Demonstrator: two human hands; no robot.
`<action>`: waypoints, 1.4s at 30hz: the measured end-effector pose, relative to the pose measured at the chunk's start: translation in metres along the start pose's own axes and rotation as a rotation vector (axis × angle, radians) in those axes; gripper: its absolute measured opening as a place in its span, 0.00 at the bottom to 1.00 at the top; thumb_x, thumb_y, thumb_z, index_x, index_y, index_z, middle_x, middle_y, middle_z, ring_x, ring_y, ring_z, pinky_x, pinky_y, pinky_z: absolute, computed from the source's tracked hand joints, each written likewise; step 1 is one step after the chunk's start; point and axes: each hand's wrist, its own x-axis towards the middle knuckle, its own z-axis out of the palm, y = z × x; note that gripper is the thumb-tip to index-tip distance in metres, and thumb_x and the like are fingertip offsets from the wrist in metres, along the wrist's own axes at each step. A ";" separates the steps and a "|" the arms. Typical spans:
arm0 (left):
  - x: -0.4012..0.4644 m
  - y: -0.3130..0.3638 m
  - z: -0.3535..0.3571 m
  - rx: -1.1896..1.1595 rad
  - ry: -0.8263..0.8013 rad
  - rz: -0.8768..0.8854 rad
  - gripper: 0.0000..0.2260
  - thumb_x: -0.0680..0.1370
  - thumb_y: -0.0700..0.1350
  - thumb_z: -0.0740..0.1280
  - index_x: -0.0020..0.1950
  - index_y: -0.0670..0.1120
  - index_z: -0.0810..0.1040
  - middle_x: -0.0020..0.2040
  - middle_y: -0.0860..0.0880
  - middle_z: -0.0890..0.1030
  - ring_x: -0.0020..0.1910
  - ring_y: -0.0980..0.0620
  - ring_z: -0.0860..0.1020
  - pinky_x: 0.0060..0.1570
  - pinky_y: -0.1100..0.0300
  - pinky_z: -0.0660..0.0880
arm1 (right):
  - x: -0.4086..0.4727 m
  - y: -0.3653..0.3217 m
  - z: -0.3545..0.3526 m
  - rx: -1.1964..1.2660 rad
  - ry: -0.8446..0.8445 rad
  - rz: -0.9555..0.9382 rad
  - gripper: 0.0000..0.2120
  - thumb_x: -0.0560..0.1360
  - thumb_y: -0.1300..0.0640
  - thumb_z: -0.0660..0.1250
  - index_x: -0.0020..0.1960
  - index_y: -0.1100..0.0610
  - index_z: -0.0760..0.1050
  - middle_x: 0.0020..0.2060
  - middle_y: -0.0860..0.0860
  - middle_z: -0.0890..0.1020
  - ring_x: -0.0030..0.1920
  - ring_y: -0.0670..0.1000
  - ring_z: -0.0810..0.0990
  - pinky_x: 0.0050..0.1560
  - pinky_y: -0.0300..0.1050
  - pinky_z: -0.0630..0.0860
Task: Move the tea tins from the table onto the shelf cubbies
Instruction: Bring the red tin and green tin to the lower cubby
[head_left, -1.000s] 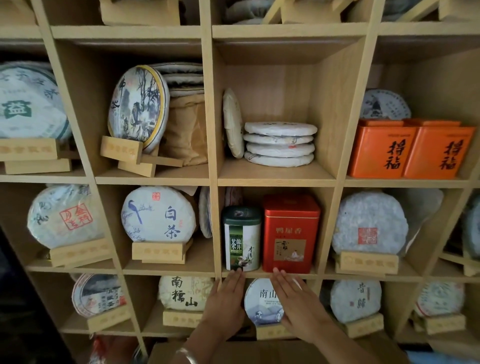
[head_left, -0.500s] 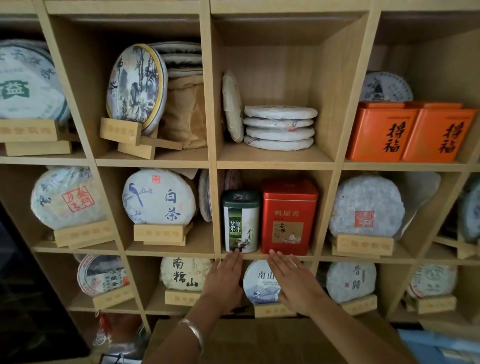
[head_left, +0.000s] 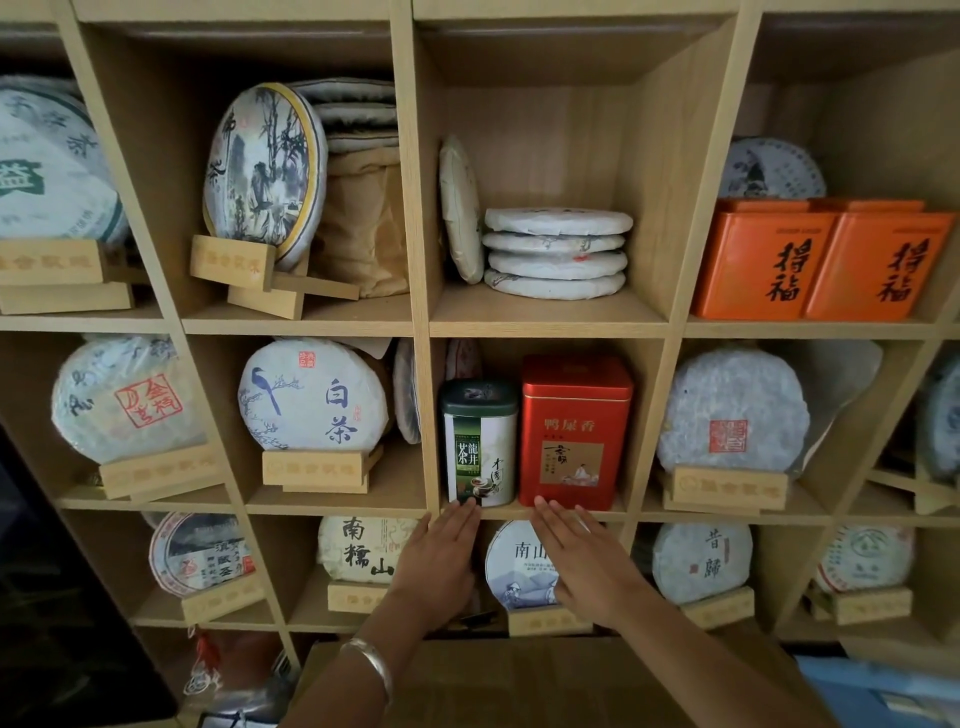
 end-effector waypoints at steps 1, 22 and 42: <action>0.001 0.000 0.000 0.000 0.002 -0.001 0.32 0.78 0.46 0.56 0.79 0.46 0.44 0.79 0.49 0.46 0.77 0.52 0.45 0.74 0.52 0.43 | 0.000 0.000 0.000 0.002 0.003 -0.007 0.40 0.77 0.52 0.61 0.78 0.59 0.38 0.78 0.56 0.41 0.78 0.55 0.44 0.76 0.53 0.41; 0.000 -0.004 0.003 -0.028 0.048 -0.011 0.32 0.77 0.44 0.56 0.79 0.44 0.47 0.79 0.48 0.49 0.77 0.51 0.46 0.75 0.53 0.45 | 0.025 -0.031 -0.008 0.094 0.030 -0.101 0.37 0.77 0.55 0.58 0.78 0.60 0.41 0.78 0.56 0.44 0.78 0.54 0.44 0.75 0.49 0.42; 0.018 0.051 -0.007 -0.046 0.099 0.174 0.34 0.76 0.45 0.59 0.78 0.44 0.47 0.79 0.47 0.49 0.77 0.52 0.48 0.74 0.55 0.42 | -0.026 0.019 -0.006 0.068 -0.020 0.065 0.37 0.78 0.53 0.59 0.78 0.61 0.42 0.78 0.59 0.45 0.78 0.56 0.47 0.76 0.51 0.43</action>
